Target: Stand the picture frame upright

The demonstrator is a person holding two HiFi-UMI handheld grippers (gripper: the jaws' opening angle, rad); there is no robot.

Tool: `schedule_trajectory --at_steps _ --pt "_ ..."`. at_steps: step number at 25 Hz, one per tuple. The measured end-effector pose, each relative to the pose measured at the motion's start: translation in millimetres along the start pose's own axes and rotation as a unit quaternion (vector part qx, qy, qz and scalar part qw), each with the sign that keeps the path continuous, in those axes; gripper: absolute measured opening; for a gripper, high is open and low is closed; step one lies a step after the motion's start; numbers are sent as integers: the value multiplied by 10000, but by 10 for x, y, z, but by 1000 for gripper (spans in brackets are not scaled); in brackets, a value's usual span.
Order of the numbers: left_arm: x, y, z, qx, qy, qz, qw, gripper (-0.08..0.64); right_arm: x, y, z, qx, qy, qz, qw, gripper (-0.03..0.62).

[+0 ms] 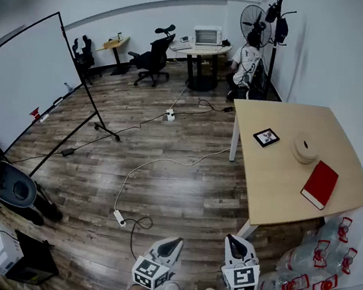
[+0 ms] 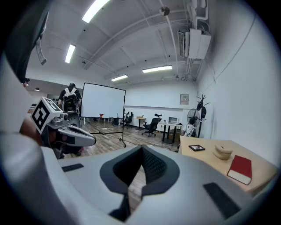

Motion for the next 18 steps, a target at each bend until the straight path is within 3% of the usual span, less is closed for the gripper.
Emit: schedule_trajectory --at_steps 4,14,18 --pt "-80 3 34 219 28 9 9998 -5 -86 53 36 97 -15 25 9999 9" --pt "-497 145 7 166 -20 -43 9999 -5 -125 511 206 74 -146 4 9999 9" --pt "-678 322 12 262 -86 -118 9995 -5 -71 621 262 311 -226 -273 9989 9"
Point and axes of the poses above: the fingertips, and each gripper's own axes: x forward along the fingers, y to its left, z out of its top, the point moved 5 cm from there along -x, backward along the fingers, and after that the axes turned 10 degrees about -z, right-handed, at the moved point
